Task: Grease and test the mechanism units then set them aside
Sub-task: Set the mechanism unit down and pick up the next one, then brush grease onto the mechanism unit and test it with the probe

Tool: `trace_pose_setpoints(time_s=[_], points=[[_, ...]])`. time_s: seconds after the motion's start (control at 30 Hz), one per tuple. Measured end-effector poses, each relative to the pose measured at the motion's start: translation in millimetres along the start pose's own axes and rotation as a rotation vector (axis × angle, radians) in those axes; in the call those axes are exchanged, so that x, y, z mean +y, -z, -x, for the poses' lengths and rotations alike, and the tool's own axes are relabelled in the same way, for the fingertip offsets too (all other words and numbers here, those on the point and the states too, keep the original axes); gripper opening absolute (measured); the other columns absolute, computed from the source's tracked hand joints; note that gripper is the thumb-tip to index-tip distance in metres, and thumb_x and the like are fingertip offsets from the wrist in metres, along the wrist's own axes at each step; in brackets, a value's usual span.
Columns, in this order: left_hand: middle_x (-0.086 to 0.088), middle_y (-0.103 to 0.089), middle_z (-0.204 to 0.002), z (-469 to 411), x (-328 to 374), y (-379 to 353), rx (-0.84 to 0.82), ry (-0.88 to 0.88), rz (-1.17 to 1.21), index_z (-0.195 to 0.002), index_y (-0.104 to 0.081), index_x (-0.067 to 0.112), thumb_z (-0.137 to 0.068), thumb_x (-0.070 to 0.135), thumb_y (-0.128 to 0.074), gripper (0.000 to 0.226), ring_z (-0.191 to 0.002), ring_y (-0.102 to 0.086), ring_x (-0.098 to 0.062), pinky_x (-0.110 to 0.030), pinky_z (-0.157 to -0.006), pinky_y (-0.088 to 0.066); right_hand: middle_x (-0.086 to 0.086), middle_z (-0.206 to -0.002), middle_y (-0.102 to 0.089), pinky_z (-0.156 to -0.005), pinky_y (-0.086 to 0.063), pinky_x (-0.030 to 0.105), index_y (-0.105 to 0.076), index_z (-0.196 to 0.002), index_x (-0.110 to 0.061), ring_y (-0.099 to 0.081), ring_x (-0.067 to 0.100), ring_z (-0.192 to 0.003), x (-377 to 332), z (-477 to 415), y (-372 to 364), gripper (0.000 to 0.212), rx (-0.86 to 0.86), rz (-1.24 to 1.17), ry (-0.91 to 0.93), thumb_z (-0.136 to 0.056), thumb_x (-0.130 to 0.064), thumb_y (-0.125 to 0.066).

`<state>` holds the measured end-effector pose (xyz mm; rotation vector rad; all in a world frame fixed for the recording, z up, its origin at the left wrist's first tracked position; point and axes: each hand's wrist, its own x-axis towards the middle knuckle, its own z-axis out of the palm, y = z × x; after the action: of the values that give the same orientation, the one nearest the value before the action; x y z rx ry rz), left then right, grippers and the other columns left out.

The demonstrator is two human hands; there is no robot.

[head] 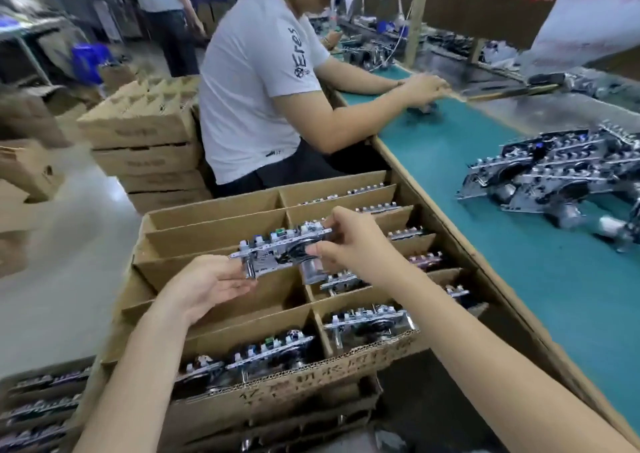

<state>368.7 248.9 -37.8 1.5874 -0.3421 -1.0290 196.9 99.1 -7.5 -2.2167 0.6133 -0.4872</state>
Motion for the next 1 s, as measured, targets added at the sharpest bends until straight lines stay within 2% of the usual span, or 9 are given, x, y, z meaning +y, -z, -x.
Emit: trace_pose_setpoints(time_s=[0.07,0.17,0.33,0.47,0.53,0.63,0.77,0.9,1.0], points=[[-0.018,-0.069,-0.074,4.3,-1.8,22.8,0.101,-0.013,-0.117,-0.089,-0.060,-0.005,-0.094,-0.001,-0.046,0.015,-0.059,-0.069,-0.022,-0.026,-0.057,-0.058,0.004,-0.076,-0.059,-0.066,-0.053,0.035,-0.042,-0.082,-0.018,-0.066,0.020,-0.071,-3.3,-11.0,-24.6,0.033,-0.090,-0.074,-0.037,-0.079,-0.028,-0.072],[-0.025,-0.065,-0.092,4.5,-5.9,42.9,0.182,0.066,-0.230,-0.103,-0.055,-0.005,-0.097,0.006,-0.047,0.015,-0.077,-0.066,-0.033,-0.038,-0.070,-0.057,-0.002,-0.075,-0.054,-0.052,-0.043,0.017,-0.042,-0.079,-0.020,-0.063,0.010,-0.064,-1.5,-20.6,-53.8,0.030,-0.176,-0.046,-0.055,-0.082,-0.033,-0.069],[-0.017,-0.060,-0.102,-2.7,-19.3,51.4,0.078,0.235,-0.446,-0.108,-0.052,0.002,-0.097,0.003,-0.045,0.013,-0.102,-0.056,-0.033,-0.040,-0.089,-0.045,0.003,-0.084,-0.053,-0.064,-0.038,0.030,-0.042,-0.079,-0.014,-0.057,0.028,-0.086,11.2,-20.9,-82.0,0.033,-0.301,0.406,-0.034,-0.087,-0.041,-0.061],[-0.013,-0.062,-0.102,-14.5,-27.5,42.6,-0.001,0.235,-0.552,-0.105,-0.056,0.007,-0.092,-0.005,-0.047,0.020,-0.085,-0.064,-0.019,-0.022,-0.064,-0.055,0.011,-0.102,-0.061,-0.069,-0.035,0.031,-0.053,-0.093,-0.010,-0.058,0.032,-0.097,16.5,-18.7,-90.5,0.021,-0.304,0.671,0.025,-0.088,-0.029,-0.059],[-0.010,-0.061,-0.094,-19.1,-33.1,33.3,-0.027,0.251,-0.698,-0.094,-0.059,0.009,-0.093,0.006,-0.052,0.008,-0.076,-0.060,-0.012,-0.020,-0.064,-0.049,0.012,-0.104,-0.060,-0.069,-0.035,0.032,-0.055,-0.095,-0.009,-0.057,0.032,-0.099,16.2,-20.3,-94.7,0.016,-0.317,0.740,0.033,-0.088,-0.023,-0.059],[-0.008,-0.052,-0.072,-26.8,-37.5,19.5,-0.040,0.219,-0.882,-0.074,-0.058,0.008,-0.092,0.021,-0.056,0.023,-0.062,-0.044,-0.017,-0.024,-0.063,-0.037,0.012,-0.101,-0.061,-0.069,-0.036,0.031,-0.059,-0.100,-0.007,-0.059,0.031,-0.097,10.5,-23.2,-93.9,0.021,-0.322,0.691,0.020,-0.090,-0.026,-0.056],[0.000,-0.057,-0.071,-28.6,-21.1,-2.2,0.044,0.059,-1.176,-0.086,-0.067,0.007,-0.095,0.029,-0.052,0.028,-0.064,-0.051,-0.013,-0.024,-0.058,-0.037,0.009,-0.091,-0.063,-0.070,-0.041,0.029,-0.063,-0.095,-0.009,-0.060,0.028,-0.087,4.2,-20.6,-67.0,0.027,-0.203,0.492,0.022,-0.093,-0.034,-0.051],[0.001,-0.063,-0.083,-23.2,9.0,-51.6,0.023,-0.273,-1.057,-0.081,-0.066,0.017,-0.095,0.023,-0.053,0.020,-0.075,-0.056,-0.010,-0.022,-0.064,-0.039,0.004,-0.085,-0.066,-0.071,-0.047,0.030,-0.066,-0.093,-0.013,-0.059,0.023,-0.081,5.2,-12.2,-11.3,0.026,0.002,0.329,-0.009,-0.093,-0.034,-0.051],[0.006,-0.063,-0.082,-17.8,25.4,-108.9,-0.143,-0.454,-0.942,-0.080,-0.065,0.021,-0.093,0.019,-0.057,0.015,-0.082,-0.058,-0.010,-0.024,-0.077,-0.042,0.007,-0.089,-0.069,-0.076,-0.048,0.035,-0.070,-0.094,-0.009,-0.059,0.023,-0.085,15.5,3.3,35.5,0.027,0.133,0.267,-0.049,-0.092,-0.030,-0.054]])
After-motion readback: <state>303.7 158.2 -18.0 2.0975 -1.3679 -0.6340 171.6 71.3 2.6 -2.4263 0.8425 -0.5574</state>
